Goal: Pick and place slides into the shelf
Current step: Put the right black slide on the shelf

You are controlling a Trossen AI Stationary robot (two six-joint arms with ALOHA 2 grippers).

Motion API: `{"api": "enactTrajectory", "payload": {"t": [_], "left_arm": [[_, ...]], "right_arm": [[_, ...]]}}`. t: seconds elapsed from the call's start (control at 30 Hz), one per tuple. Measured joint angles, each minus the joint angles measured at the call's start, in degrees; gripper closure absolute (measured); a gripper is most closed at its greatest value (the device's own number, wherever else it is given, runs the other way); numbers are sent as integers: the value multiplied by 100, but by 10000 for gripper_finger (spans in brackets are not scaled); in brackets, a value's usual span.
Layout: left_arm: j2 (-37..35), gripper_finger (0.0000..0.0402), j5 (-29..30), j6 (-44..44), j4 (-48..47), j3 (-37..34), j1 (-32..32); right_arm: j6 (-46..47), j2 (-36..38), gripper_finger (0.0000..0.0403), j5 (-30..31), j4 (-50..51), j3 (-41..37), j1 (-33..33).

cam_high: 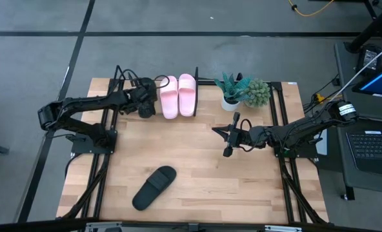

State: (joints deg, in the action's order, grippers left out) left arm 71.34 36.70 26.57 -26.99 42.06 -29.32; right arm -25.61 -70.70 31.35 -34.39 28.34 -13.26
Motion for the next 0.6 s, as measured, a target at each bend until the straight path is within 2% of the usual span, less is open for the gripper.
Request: {"api": "enactTrajectory", "payload": {"t": [0.43, 0.6], "left_arm": [[256, 308, -160, 116, -37, 0, -147], [399, 308, 246, 118, -40, 0, -143]], "right_arm": [[1, 0, 391, 0, -1, 0, 1], [1, 0, 391, 0, -2, 0, 1]]}}
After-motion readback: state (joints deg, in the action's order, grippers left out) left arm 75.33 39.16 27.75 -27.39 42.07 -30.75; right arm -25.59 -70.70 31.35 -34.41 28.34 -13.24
